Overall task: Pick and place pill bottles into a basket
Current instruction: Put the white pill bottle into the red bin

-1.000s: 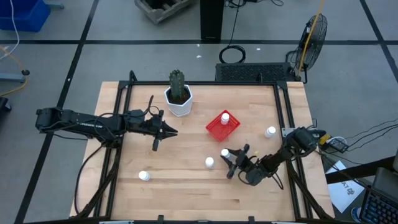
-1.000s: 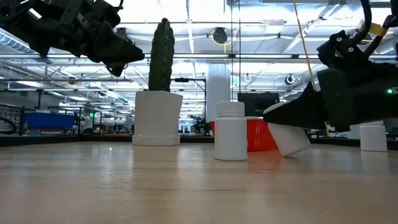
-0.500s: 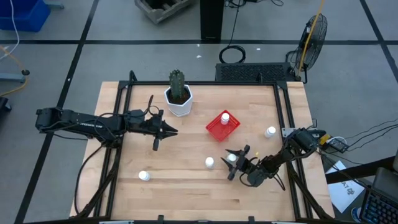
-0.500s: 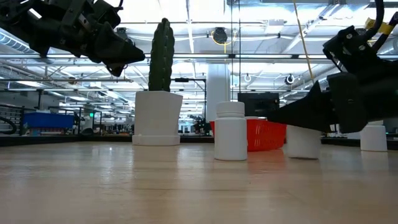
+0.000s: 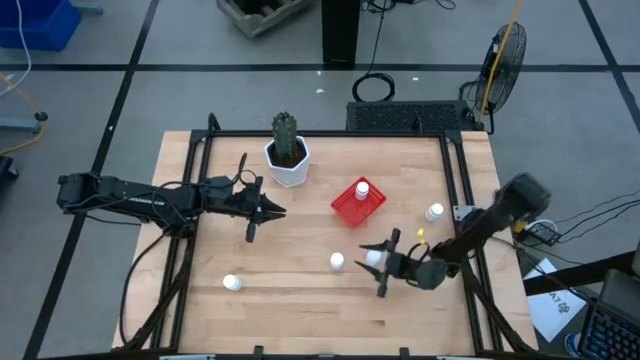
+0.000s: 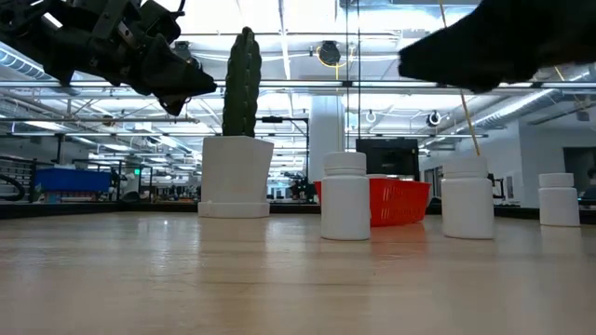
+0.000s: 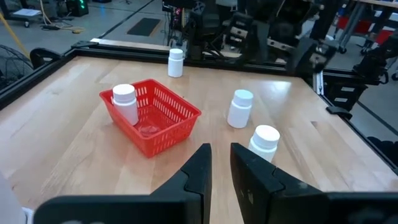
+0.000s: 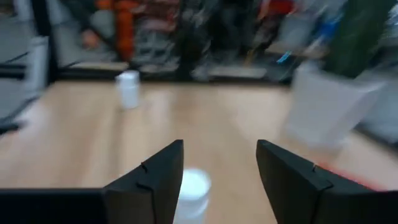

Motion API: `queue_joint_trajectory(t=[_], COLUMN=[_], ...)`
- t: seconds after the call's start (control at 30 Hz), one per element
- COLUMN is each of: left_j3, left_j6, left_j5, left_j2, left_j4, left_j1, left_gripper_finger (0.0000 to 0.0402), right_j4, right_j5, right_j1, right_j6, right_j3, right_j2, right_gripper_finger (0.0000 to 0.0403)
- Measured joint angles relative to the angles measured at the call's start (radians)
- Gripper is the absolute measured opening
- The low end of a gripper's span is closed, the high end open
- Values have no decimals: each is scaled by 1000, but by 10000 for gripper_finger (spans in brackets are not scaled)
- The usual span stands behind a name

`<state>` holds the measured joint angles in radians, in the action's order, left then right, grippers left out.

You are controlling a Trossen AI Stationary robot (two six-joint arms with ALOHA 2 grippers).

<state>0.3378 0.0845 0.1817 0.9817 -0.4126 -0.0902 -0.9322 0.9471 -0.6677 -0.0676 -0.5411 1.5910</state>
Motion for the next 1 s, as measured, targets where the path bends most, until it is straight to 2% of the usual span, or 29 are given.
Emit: queue_joint_trajectory(t=[0.1,0.17,0.3,0.5,0.63,0.8,1.0], left_j3=[0,0,0,0,0,0,0], left_j6=[-3,-13,-19,-3,-3,2,0], left_j5=[0,0,-1,-1,-1,-1,-1], left_j2=[0,0,0,0,0,0,0], left_j4=[-1,-1,-1,-1,-2,-3,-5], left_j1=[0,0,0,0,0,0,0], left_gripper_finger=[62,62,62,62,62,62,62], right_j4=[379,571,762,799,824,833,837], right_j5=[-154,-220,-302,-456,-478,-476,-481], right_j1=[37,59,80,126,133,138,158], right_j6=[-273,-413,-461,-485,-483,-481,-507], right_j3=[0,0,0,0,0,0,0], right_j2=[-174,-256,-325,-318,-278,-236,-199], right_gripper_finger=[189,188,206,265,289,290,270])
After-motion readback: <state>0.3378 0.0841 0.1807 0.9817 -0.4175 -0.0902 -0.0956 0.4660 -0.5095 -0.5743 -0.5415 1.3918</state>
